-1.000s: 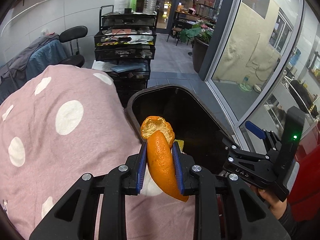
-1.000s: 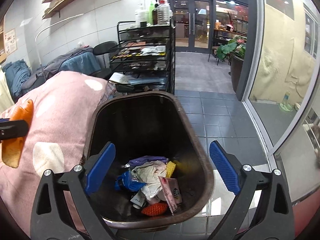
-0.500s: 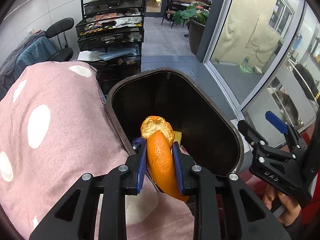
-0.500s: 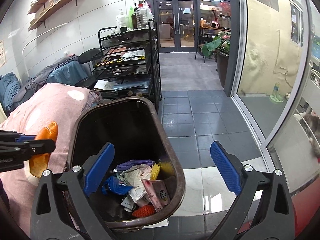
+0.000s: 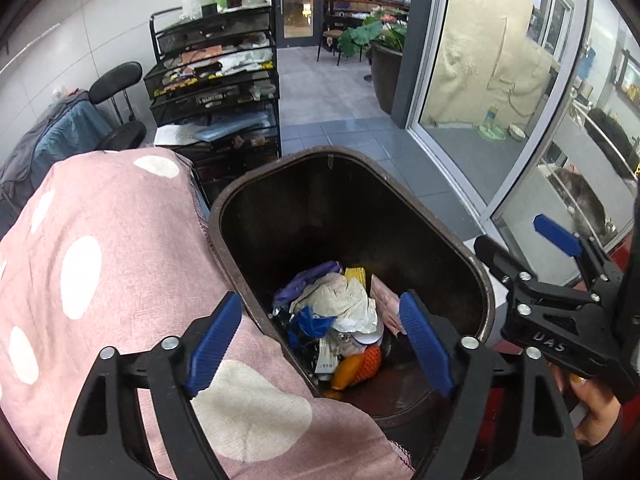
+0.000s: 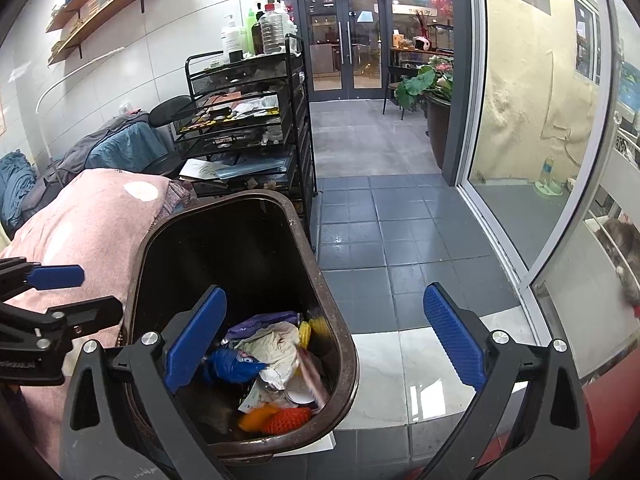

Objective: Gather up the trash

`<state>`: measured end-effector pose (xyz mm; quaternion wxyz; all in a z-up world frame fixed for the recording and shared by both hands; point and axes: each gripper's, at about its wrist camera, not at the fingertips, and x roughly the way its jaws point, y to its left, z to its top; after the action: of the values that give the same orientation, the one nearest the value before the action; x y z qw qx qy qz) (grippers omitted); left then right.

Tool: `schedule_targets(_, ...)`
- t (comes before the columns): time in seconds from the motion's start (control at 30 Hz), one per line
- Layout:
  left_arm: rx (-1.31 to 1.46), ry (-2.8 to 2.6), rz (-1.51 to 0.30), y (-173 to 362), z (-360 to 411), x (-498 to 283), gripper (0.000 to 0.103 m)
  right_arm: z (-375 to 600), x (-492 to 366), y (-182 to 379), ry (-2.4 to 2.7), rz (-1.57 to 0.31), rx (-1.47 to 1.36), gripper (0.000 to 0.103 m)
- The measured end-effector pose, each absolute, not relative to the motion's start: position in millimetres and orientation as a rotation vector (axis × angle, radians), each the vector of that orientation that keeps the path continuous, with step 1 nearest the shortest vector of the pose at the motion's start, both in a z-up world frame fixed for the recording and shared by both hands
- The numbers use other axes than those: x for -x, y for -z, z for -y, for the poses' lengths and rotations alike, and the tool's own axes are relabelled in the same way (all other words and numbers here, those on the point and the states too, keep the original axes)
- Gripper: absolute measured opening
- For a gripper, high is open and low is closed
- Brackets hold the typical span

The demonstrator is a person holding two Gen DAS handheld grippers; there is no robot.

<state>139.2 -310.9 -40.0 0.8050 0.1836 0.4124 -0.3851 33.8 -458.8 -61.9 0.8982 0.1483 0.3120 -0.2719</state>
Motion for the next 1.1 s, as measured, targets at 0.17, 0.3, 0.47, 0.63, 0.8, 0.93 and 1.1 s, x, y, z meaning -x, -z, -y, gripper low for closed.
schedule_targets(0.17,-0.373,0.792,-0.798,23,292,-129,0.087,458,-34,63,0.571,-0.647,-0.301,0.097)
schedule_targets(0.3,-0.345,0.771,-0.738,11,271,-117,0.092,457,-34,64,0.574,-0.643,-0.314,0.097)
schedule_targets(0.47,-0.302,0.713,-0.660,0,236,-104,0.098,443,-34,63,0.538,-0.623,-0.309,0.097)
schedule_targets(0.63,-0.253,0.634,-0.571,-7,194,-89,0.098,419,-33,57,0.480,-0.581,-0.292,0.097)
schedule_targets(0.8,-0.198,0.534,-0.534,-7,153,-81,0.098,389,-32,50,0.409,-0.542,-0.302,0.097)
schedule_targets(0.93,-0.133,0.459,-0.507,-9,119,-75,0.098,358,-34,42,0.355,-0.517,-0.269,0.097)
schedule_targets(1.1,-0.099,0.377,-0.490,-9,88,-71,0.098,322,-34,35,0.303,-0.483,-0.220,0.097)
